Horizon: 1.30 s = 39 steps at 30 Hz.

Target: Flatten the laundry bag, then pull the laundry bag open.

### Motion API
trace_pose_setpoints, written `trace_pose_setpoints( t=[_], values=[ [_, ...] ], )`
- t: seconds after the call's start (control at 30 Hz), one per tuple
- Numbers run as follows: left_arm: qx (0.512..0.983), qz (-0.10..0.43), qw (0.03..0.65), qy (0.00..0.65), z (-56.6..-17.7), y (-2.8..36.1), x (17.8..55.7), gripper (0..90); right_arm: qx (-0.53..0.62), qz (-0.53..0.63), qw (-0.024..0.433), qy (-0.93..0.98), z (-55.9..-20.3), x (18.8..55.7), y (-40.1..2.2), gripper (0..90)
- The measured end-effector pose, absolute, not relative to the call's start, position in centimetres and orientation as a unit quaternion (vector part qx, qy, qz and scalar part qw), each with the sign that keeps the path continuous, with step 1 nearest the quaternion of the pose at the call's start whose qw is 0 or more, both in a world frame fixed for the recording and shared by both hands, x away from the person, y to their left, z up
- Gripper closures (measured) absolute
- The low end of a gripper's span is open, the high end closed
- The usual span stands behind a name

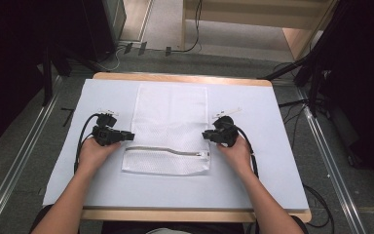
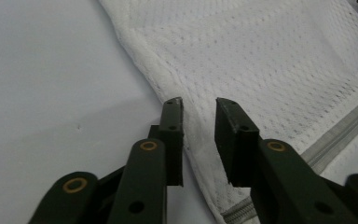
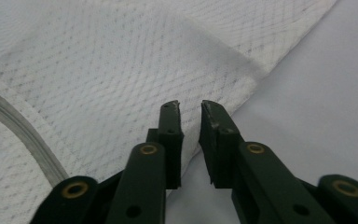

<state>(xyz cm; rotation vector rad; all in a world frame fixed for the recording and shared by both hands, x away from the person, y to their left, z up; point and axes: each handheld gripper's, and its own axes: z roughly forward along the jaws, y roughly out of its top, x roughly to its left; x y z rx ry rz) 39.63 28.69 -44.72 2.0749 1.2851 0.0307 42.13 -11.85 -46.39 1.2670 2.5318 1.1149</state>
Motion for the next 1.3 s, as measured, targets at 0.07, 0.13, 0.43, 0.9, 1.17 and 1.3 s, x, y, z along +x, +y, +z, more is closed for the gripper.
trace_pose_setpoints(
  t=[0.07,0.13,0.43,0.9,1.17,1.3],
  values=[
    [0.8,0.008,0.343,0.492,-44.5,28.5,39.4,62.0,0.414,0.371,0.046,0.83,-46.2,42.0,-12.0,73.2],
    [0.801,0.007,0.349,0.486,-44.2,28.5,39.3,59.1,0.412,0.375,0.046,0.829,-46.0,41.7,-12.2,70.9],
    [0.808,0.004,0.357,0.468,-43.3,27.9,38.6,51.5,0.406,0.388,0.038,0.826,-45.4,41.2,-12.6,67.6],
    [0.826,0.003,0.375,0.421,-41.8,26.0,37.4,47.3,0.388,0.394,0.029,0.833,-44.3,39.8,-12.5,75.4],
    [0.839,0.006,0.376,0.394,-41.1,23.9,37.0,46.2,0.377,0.388,0.017,0.841,-44.4,38.1,-12.5,90.0],
    [0.84,0.007,0.378,0.389,-41.1,23.3,36.8,45.4,0.383,0.376,0.003,0.844,-45.1,38.3,-12.2,90.0]
  ],
)
